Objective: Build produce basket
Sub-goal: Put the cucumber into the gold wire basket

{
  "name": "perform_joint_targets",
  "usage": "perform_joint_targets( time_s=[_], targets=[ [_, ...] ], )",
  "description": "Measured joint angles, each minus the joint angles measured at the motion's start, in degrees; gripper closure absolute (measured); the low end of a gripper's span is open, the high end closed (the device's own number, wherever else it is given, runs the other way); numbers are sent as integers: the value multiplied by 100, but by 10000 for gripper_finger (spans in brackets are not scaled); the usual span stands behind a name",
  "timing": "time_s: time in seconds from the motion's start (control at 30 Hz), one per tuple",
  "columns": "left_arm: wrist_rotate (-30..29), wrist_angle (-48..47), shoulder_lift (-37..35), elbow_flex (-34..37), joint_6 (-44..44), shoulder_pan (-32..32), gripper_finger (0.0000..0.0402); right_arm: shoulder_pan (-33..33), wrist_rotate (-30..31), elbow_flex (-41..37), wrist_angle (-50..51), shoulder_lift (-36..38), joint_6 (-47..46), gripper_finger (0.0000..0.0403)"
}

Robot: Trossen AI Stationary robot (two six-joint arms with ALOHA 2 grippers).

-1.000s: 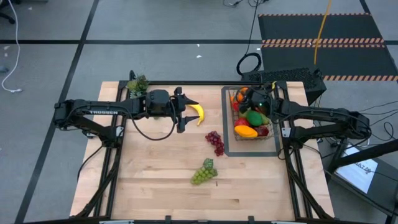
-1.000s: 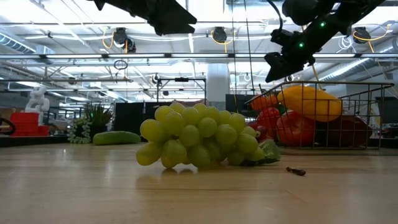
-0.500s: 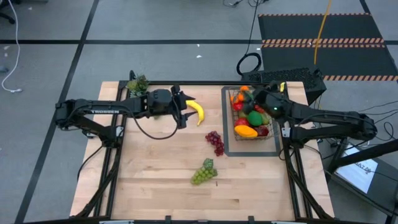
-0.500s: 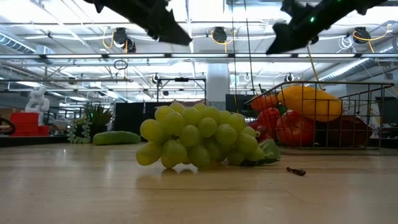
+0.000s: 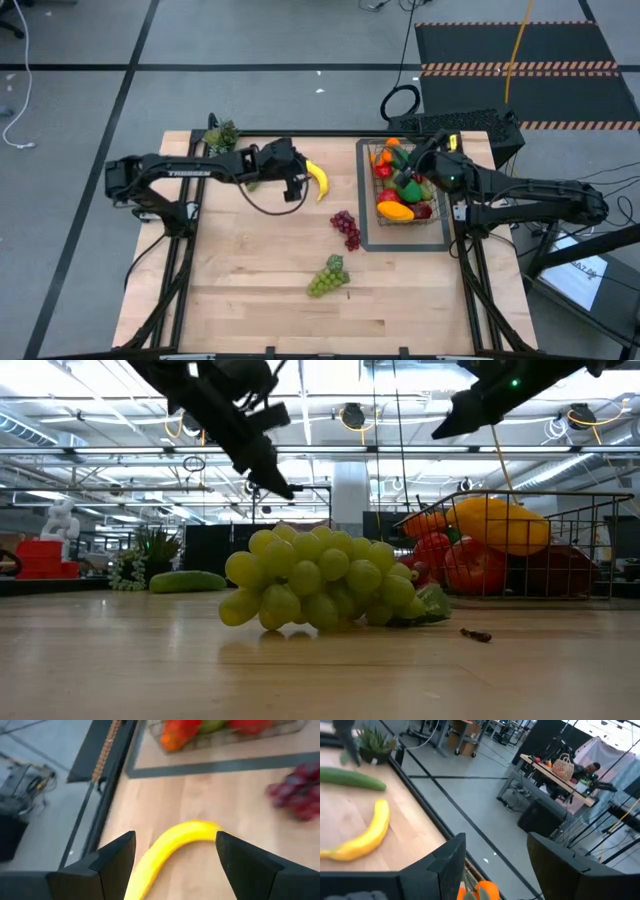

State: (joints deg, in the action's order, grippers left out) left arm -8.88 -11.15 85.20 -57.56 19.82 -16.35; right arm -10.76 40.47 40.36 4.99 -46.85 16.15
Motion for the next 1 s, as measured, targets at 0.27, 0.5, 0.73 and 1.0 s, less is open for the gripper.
perform_joint_targets(
  time_s=[0.27,0.5,0.73,1.0],
  targets=[
    [-271,-488,276,-3,-537,-513,128,0,4,-268,-69,-4,687,195],
    [-812,-1278,386,-2,-2205,-1107,128,0,0,-328,-577,-2,585,195],
    [-834,-2523,382,-4,-3716,-1578,128,-4,0,-328,-697,-4,559,195],
    [-829,-3078,382,-4,-4134,-1658,128,-4,-1,-328,-697,-4,557,195]
  ],
)
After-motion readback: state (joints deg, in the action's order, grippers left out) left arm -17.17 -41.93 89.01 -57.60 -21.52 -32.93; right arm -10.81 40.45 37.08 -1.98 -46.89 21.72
